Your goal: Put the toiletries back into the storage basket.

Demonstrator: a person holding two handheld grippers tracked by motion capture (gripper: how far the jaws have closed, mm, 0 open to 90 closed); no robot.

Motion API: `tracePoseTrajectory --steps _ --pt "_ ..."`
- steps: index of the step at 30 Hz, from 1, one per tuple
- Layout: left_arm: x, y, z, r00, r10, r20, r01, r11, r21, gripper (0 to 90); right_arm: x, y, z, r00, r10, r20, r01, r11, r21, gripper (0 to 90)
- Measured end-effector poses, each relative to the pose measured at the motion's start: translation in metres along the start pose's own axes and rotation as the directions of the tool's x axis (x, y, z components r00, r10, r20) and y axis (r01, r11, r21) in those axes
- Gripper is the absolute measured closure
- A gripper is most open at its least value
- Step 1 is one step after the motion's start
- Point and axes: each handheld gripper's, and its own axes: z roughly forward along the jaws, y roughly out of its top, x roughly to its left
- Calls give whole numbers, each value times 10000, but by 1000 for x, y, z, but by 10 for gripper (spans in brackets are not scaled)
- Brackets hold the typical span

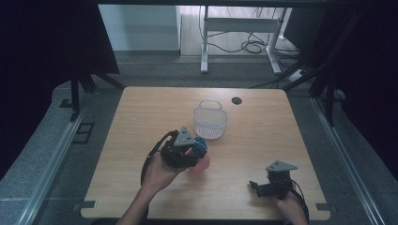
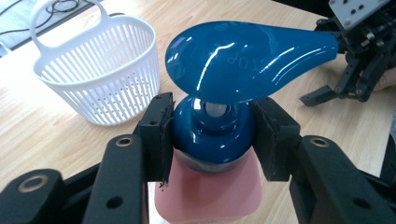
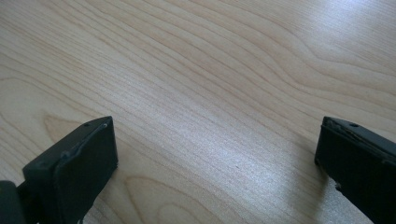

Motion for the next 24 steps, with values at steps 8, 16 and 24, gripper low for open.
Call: tracePoseTrajectory --steps 8,16,24 --pt "7 9 3 10000 -59 -34 59 10000 -26 529 0 0 0 10000 16 2 -16 10000 6 0" --pt "13 18 5 9997 -54 -227 53 10000 -47 529 0 0 0 10000 10 4 -10 10000 22 0" --pt "21 34 6 9995 -76 -310 73 9999 -107 529 0 0 0 10000 4 4 -4 10000 22 0"
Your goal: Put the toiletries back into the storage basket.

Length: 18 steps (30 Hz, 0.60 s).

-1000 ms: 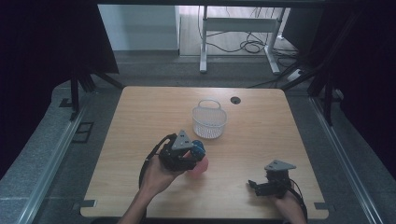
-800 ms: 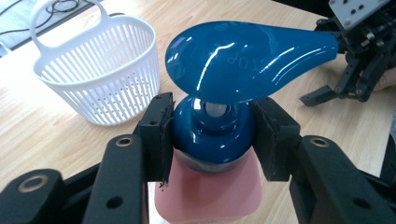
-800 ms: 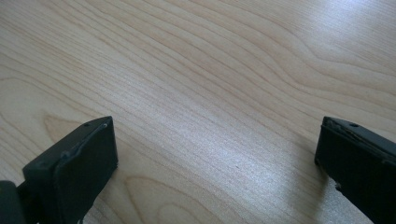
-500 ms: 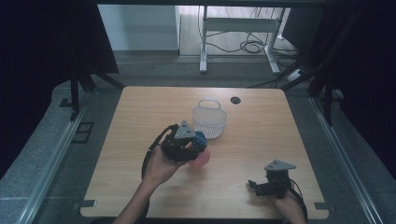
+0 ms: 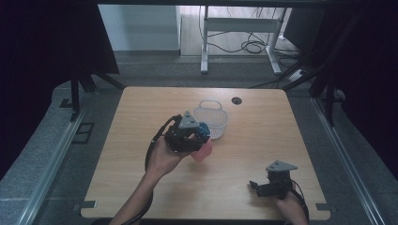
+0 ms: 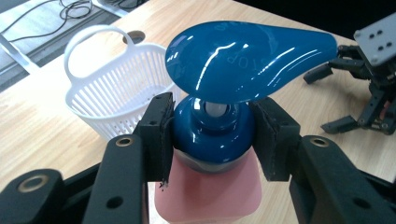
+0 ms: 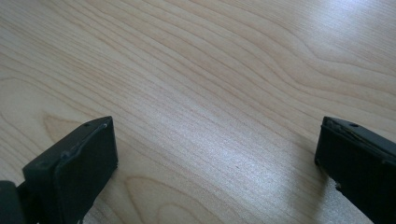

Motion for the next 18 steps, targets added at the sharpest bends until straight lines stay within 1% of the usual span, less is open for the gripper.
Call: tracePoseTrajectory --steps 5,6,9,12,16,17,18 --pt "4 11 1 10000 -8 10 8 10000 -13 529 0 0 0 10000 -2 -1 2 10000 0 0" --pt "4 11 1 10000 -8 10 8 10000 -13 529 0 0 0 10000 0 1 0 10000 1 0" --pt "7 20 4 10000 25 -49 -25 10000 15 529 0 0 0 10000 12 15 -12 10000 -24 0" --pt "10 26 6 10000 -35 -60 35 10000 -14 529 0 0 0 10000 14 10 -14 10000 -21 0" --pt "12 32 9 9999 -7 -157 7 10000 1 530 0 0 0 10000 15 11 -15 10000 -22 0" --pt "14 36 11 9998 -20 -196 20 10000 -10 530 0 0 0 10000 12 11 -12 10000 -20 0" --pt "14 36 11 9998 -20 -196 20 10000 -10 529 0 0 0 10000 11 11 -11 10000 -22 0"
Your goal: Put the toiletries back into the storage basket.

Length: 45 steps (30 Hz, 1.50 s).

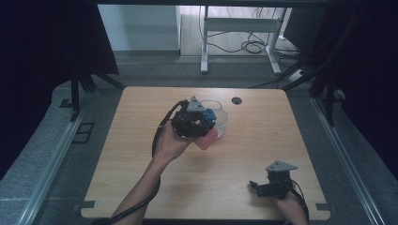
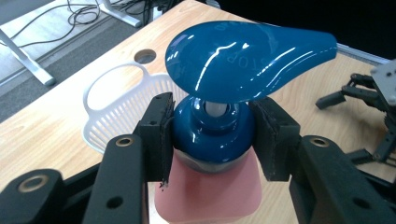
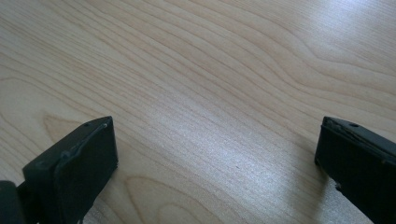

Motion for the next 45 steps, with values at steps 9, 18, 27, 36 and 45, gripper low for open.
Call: tracePoseTrajectory --steps 9,18,27,36,45 --pt "9 22 7 9998 -178 -119 176 9997 -185 530 0 0 0 10000 -6 -12 6 10000 -17 0" --pt "18 34 13 9988 -362 -344 353 9990 -264 529 1 0 1 10000 -55 -57 55 10000 -24 0" --pt "28 47 28 9965 -565 -610 544 9979 -357 530 1 1 1 10000 -68 -61 67 10000 -30 0" --pt "34 55 42 9927 -662 -1005 631 9974 -335 530 1 1 1 9999 -73 -93 73 10000 -12 0" --pt "42 54 58 9869 -886 -1345 860 9960 -251 529 2 1 1 9999 -90 -101 90 10000 -7 0"
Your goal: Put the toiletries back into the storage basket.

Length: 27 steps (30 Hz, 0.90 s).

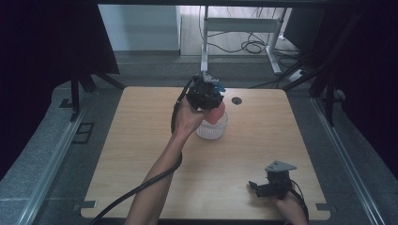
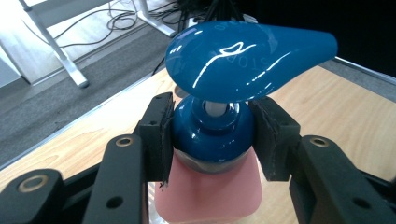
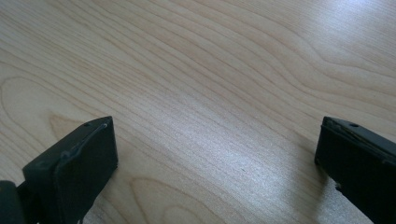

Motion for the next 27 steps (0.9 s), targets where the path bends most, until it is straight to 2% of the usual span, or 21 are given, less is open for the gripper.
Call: tracePoseTrajectory --steps 10,27 --pt "6 -11 16 9992 -220 -335 224 9997 121 529 0 0 0 10000 -31 -44 31 10000 -12 0" --pt "4 -32 39 9981 -398 -467 409 9989 240 529 1 0 0 10000 -47 -64 47 10000 -19 0"
